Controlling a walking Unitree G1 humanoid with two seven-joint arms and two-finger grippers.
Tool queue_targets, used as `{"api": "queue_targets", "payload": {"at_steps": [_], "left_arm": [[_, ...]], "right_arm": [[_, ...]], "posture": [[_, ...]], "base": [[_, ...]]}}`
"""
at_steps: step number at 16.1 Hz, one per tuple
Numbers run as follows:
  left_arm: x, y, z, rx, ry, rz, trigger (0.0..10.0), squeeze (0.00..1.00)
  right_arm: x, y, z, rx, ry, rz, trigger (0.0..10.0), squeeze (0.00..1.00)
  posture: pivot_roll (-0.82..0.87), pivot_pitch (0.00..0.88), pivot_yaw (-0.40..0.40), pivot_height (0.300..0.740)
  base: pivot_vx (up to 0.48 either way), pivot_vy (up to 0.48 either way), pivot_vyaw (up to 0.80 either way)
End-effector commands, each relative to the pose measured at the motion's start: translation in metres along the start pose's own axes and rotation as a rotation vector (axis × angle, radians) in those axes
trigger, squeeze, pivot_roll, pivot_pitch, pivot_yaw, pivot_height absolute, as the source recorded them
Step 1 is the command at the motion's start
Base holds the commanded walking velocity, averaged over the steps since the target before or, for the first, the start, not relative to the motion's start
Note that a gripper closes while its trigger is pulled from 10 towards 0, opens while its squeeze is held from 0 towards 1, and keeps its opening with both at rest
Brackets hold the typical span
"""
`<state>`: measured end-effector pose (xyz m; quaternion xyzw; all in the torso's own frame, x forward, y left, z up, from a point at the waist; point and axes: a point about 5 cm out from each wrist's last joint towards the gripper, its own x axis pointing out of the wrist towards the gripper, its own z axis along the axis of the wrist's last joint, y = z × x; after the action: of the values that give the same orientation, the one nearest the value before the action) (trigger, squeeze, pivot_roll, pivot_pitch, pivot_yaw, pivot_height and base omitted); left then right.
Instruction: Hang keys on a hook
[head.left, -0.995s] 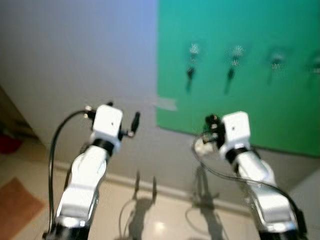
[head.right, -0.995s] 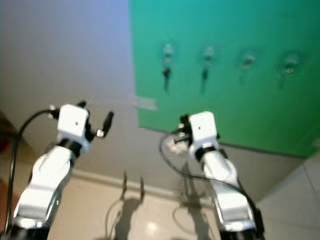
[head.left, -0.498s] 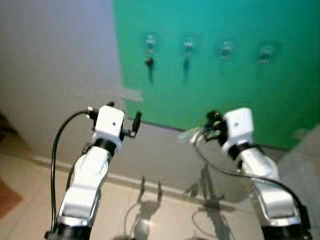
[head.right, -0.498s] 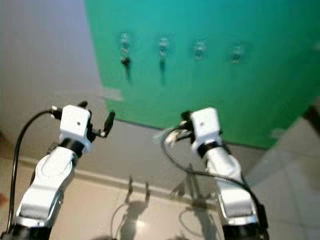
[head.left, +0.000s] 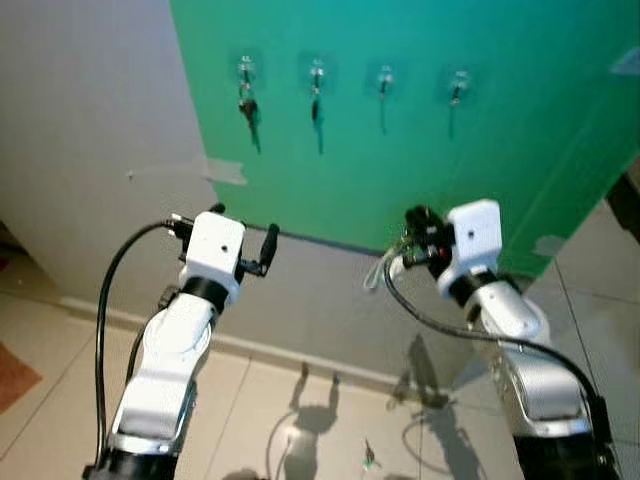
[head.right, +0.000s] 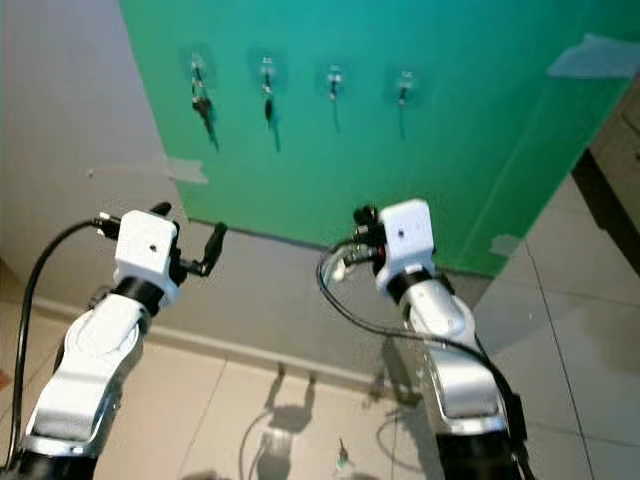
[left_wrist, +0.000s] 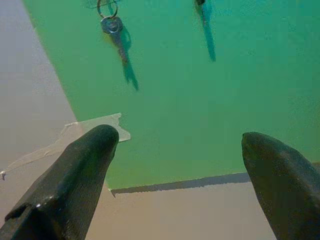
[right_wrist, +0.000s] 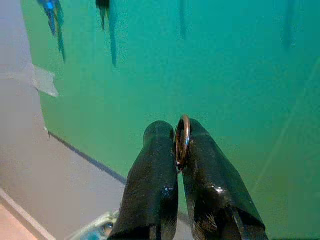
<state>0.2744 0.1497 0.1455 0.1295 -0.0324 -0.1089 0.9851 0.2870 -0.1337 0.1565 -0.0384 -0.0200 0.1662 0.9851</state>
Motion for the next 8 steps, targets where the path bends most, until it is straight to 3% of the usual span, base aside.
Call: {"api": "queue_targets", "payload": {"at_steps": [1, 8], "left_arm": [[0.0, -0.002, 0.004, 0.008, -0.018, -0.024, 10.0, 0.0], [-0.006, -0.011, 0.01, 0.057, -0.038, -0.114, 10.0, 0.0]], "right_arm": [[0.002, -0.001, 0.007, 0.019, -0.025, 0.011, 10.0, 0.0], [0.04, 0.002, 0.04, 0.164, -0.15, 0.118, 10.0, 0.0]], "posture": [[0.0, 0.0, -0.012, 0.718], [0.05, 0.0, -0.038, 0.718]], "base": [[0.0, 0.0, 0.0], [0.0, 0.0, 0.0]]}}
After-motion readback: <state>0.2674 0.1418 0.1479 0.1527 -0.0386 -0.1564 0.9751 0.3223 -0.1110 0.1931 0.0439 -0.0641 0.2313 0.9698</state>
